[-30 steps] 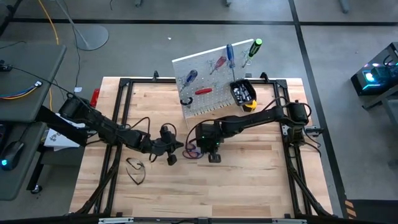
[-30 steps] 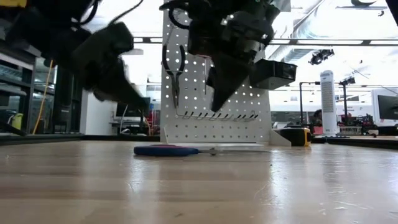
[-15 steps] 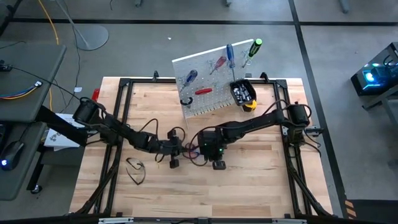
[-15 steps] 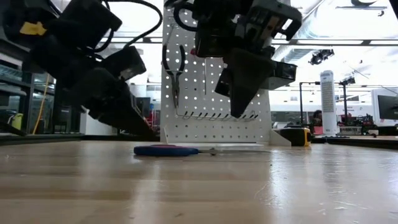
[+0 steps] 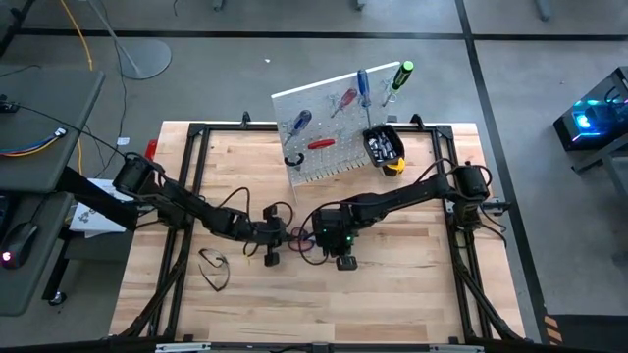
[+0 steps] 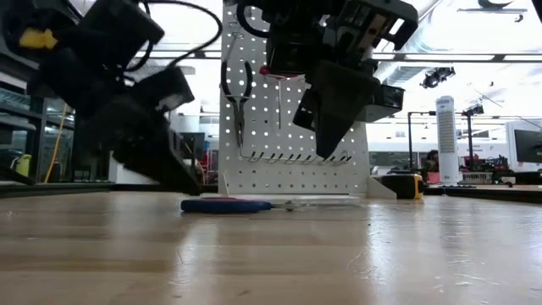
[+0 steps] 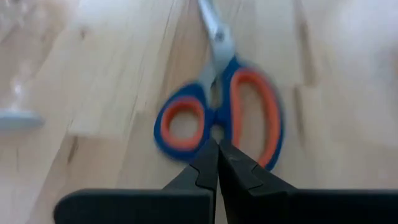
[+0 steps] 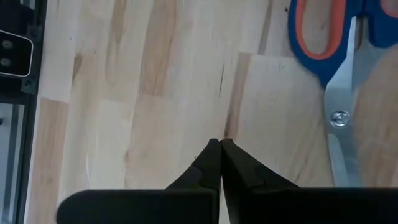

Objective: Hang tools onto peg board
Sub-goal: Hang the blue scissors on the peg board

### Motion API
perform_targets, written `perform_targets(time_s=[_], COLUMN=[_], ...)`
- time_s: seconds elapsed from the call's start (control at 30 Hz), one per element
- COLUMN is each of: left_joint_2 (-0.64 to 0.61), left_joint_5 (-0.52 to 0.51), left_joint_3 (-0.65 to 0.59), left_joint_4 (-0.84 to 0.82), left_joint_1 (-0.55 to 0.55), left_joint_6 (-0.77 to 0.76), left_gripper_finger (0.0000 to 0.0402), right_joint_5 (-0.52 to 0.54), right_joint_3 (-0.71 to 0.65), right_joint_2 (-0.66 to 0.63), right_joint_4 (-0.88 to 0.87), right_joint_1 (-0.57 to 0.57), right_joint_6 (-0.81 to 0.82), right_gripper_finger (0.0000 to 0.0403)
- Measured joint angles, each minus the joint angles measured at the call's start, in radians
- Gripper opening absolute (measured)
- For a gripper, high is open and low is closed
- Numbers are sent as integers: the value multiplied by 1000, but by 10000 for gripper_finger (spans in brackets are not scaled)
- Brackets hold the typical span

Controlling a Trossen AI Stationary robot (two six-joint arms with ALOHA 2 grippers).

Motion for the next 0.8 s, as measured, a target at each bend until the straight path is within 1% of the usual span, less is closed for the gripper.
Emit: perform_targets(time_s=[0.2,0.43,0.5,0.57,0.8], left_joint_2=[23,-48,-51,-37,41], left_joint_5=[11,13,13,21,26], left_joint_3=[-6,0,0,-2,-1], left_joint_4=[1,32,25,28,58], left_joint_1=[-7,-50,-66,-76,-84], left_joint_6=[-16,-35,-32,-18,9], left_gripper_finger=[0,0,0,0,0], right_joint_5=[0,20,37,53,53], right_joint_3=[0,1,1,1,1], right_joint_2=[-6,-25,-30,-38,-41], right_joint_4=[-10,-17,-15,-13,-10], right_joint_1=[0,-10,-18,-28,-63], right_joint_6=[0,-8,-13,-25,-26], right_gripper_finger=[0,0,0,0,0])
